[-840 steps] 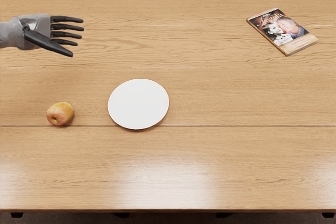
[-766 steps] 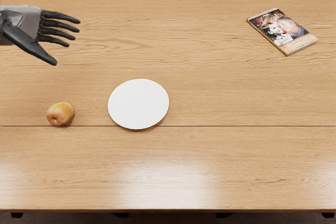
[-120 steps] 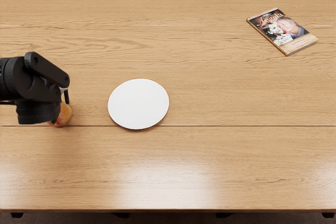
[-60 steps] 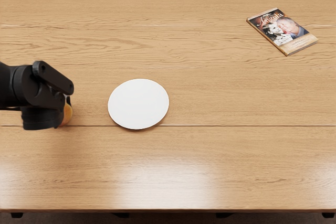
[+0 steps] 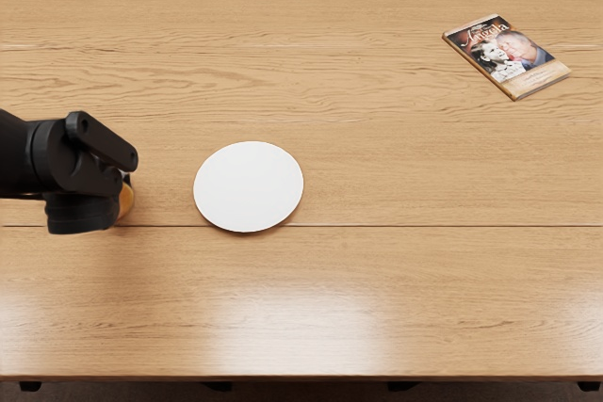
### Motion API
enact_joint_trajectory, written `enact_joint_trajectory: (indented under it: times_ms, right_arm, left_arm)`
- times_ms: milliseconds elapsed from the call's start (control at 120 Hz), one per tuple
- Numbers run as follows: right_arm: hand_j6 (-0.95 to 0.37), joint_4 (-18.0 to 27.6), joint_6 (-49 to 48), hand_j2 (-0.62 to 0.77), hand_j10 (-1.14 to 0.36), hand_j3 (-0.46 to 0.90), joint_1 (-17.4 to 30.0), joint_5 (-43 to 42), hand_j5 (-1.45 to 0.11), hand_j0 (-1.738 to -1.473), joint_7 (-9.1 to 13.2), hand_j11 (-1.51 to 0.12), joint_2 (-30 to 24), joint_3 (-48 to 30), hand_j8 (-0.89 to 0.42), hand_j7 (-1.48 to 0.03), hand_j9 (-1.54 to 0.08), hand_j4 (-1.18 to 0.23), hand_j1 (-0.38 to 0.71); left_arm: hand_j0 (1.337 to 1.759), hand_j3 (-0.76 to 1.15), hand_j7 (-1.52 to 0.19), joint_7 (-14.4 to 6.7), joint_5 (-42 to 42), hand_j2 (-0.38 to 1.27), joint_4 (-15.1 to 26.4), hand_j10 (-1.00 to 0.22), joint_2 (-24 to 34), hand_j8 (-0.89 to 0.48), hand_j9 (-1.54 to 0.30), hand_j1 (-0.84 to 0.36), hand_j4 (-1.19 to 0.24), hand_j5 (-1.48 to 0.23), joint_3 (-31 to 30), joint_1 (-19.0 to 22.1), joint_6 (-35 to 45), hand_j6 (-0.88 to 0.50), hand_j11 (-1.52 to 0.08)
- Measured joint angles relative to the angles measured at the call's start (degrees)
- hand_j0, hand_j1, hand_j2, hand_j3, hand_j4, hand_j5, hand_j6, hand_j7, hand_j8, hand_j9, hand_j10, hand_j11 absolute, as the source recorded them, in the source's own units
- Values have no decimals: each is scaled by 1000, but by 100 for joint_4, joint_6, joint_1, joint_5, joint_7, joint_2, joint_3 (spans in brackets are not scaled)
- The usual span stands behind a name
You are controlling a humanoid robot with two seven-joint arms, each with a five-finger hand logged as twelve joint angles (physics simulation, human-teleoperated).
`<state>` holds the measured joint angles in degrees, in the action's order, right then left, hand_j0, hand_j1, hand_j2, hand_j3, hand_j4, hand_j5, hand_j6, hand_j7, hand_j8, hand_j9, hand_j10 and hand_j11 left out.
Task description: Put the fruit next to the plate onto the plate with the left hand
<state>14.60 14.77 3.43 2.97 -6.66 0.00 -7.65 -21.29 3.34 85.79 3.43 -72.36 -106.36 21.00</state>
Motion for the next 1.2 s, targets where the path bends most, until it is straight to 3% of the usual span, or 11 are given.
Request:
enact_joint_trajectory:
  times_ms: [125,292,642,800,950,1200]
  right_arm:
    - [-35,0,0,-7,-35,0,0,-3,-45,-1658,0,-45,0,0,-35,-45,-45,-35,-308]
    - [-35,1,0,-7,-35,0,0,-2,-45,-1658,-1,-45,0,0,-35,-45,-45,-35,-308]
    - [-35,1,0,-7,-35,0,0,-3,-45,-1658,1,-45,0,0,-35,-45,-45,-35,-308]
    - [-35,1,0,-7,-35,0,0,-2,-45,-1658,0,-45,0,0,-35,-45,-45,-35,-308]
    - [-35,1,0,-7,-35,0,0,-2,-45,-1658,0,-45,0,0,-35,-45,-45,-35,-308]
    - [-35,1,0,-7,-35,0,0,1,-45,-1658,-1,-45,0,0,-35,-45,-45,-35,-308]
  left_arm:
    - [1643,0,-1132,16,24,337,-2,-515,25,-127,-1146,-406,-234,-1156,3,-186,-42,-14,-1156]
    - [1637,0,-1167,16,-24,174,28,-636,76,-264,-1199,-257,-361,-1153,23,-631,-71,-140,-1223]
    - [1634,0,-1214,20,73,14,263,-755,79,-410,-1253,-106,-468,-1176,458,-1397,-89,-248,-1279]
    - [1638,0,-1207,23,175,309,344,-780,-38,-406,-1251,-226,-391,-1181,771,-1475,-114,-226,-1277]
    - [1638,0,-1203,30,203,298,374,-785,-331,-400,-1259,-211,-390,-1179,1126,-1534,-123,-228,-1290]
    - [1637,0,-1203,34,194,302,352,-787,-343,-408,-1268,-204,-411,-1165,1517,-1533,-42,-244,-1302]
